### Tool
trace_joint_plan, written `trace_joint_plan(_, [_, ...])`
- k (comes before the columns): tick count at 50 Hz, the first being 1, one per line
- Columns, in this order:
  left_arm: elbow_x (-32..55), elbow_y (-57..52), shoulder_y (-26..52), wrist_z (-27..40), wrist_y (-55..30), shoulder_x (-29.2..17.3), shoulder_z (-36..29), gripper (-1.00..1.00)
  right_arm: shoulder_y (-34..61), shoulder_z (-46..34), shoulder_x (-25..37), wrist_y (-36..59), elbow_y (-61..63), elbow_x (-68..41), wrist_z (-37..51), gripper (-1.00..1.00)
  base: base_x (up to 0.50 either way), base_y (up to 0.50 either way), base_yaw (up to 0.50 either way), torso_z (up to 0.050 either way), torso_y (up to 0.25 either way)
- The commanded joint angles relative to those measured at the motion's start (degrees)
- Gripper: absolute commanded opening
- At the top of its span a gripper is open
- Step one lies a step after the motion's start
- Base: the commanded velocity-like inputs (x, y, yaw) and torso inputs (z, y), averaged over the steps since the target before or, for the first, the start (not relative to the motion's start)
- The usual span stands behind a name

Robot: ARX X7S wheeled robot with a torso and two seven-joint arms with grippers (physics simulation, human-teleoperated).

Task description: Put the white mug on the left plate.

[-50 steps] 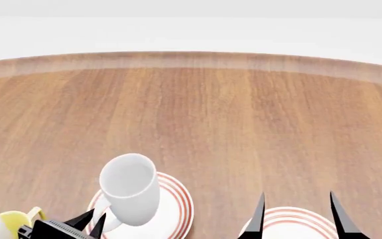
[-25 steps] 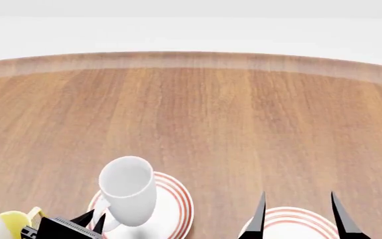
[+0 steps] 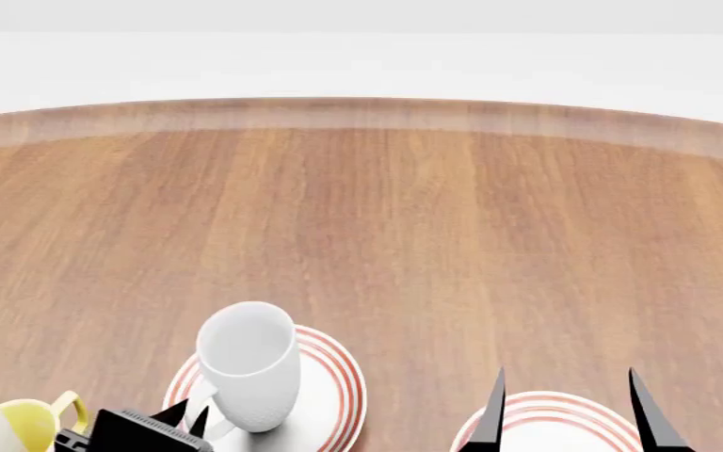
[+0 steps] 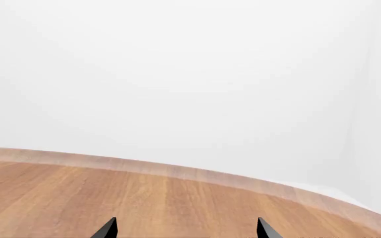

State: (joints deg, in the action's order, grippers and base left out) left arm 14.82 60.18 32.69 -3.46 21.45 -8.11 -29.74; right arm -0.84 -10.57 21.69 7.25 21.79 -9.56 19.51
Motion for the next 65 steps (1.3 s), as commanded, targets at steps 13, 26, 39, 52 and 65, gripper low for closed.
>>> trace_joint_plan(13, [0.28,14.35,5.37,-0.69,7.77,3.95,0.93,1.0,-0.16,0.04,0.33,-0.28,0.02,-0.37,0.34,1.0,0.0,0.0,0.0,0.0,0.0])
trace_joint_plan(26, [0.92,8.23,3.57,0.04,4.94,2.79,1.03,1.0,-0.27,-0.05,0.36,-1.02,-0.78,-0.4,0.45,1.0,0.0,0.0,0.0,0.0,0.0])
trace_joint_plan(39, [1.64,-11.89,-3.14,3.04,-3.92,-1.8,0.06,1.0,-0.18,-0.12,0.45,-0.73,-0.38,-0.65,0.7,1.0,0.0,0.0,0.0,0.0,0.0])
trace_joint_plan(52, [2.58,-28.63,-7.84,6.5,-9.95,-5.9,0.0,1.0,-0.04,-0.31,0.38,-0.96,-0.53,-0.81,0.87,1.0,0.0,0.0,0.0,0.0,0.0])
trace_joint_plan(65, [3.38,-50.37,-15.34,11.1,-13.97,-11.64,0.41,1.0,-0.18,0.4,-0.48,-4.74,-1.58,-0.89,1.56,1.0,0.0,0.0,0.0,0.0,0.0])
